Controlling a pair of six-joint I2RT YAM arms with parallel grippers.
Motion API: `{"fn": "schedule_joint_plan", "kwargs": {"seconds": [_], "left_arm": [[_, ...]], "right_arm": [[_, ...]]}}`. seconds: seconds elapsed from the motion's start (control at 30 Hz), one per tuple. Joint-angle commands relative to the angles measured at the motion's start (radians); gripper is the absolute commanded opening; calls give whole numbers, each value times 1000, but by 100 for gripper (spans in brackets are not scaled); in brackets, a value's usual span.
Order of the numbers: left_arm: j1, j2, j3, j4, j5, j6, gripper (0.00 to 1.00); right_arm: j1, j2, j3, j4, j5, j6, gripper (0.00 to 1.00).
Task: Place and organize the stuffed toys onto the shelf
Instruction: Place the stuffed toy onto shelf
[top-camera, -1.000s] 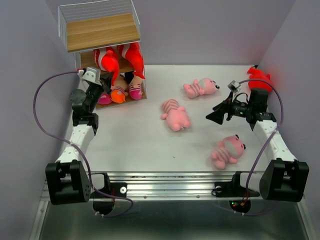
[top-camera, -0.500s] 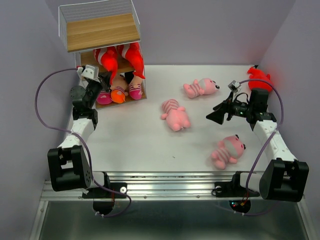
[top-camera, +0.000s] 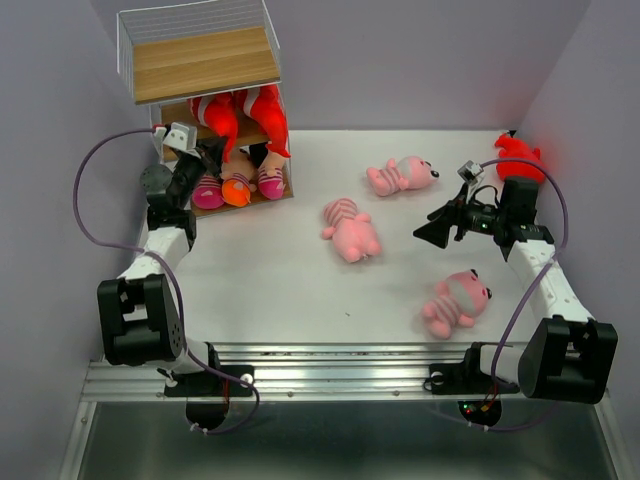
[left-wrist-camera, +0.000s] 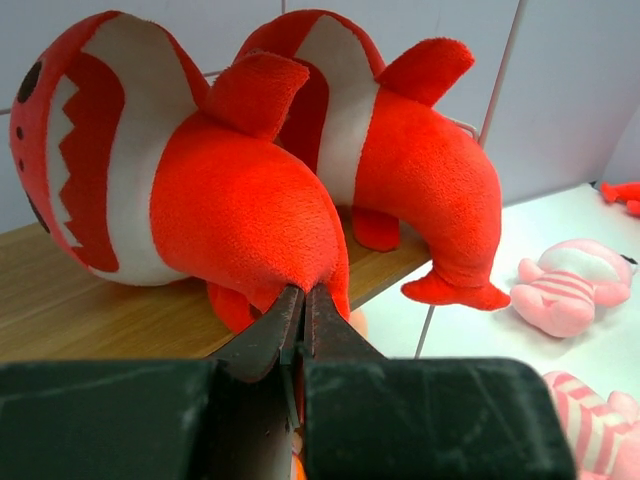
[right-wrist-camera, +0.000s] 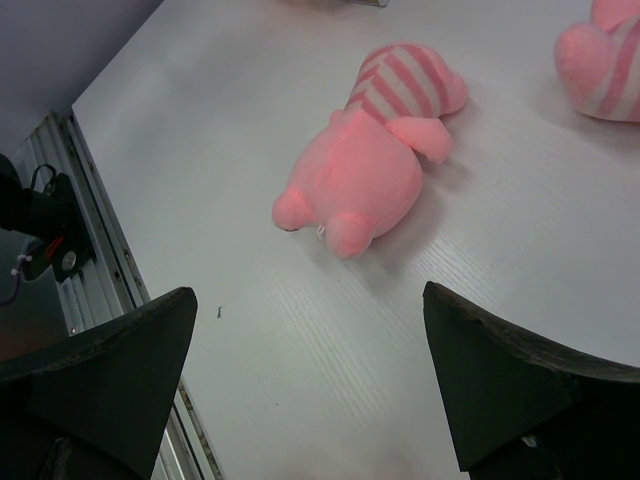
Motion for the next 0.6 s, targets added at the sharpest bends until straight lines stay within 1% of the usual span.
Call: {"fn": "schedule_joint_plan", "kwargs": {"seconds": [0.0, 0.2, 0.57], "left_arm": [[6, 5, 55, 113, 46, -41, 0], [6, 25, 55, 147, 70, -76, 0], [6, 35, 50, 142, 69, -96, 0]], "right_arm": [[-6, 4, -9, 32, -16, -8, 100], [-6, 5, -10, 33, -15, -8, 100], [-6, 5, -9, 32, -16, -8, 100]]}}
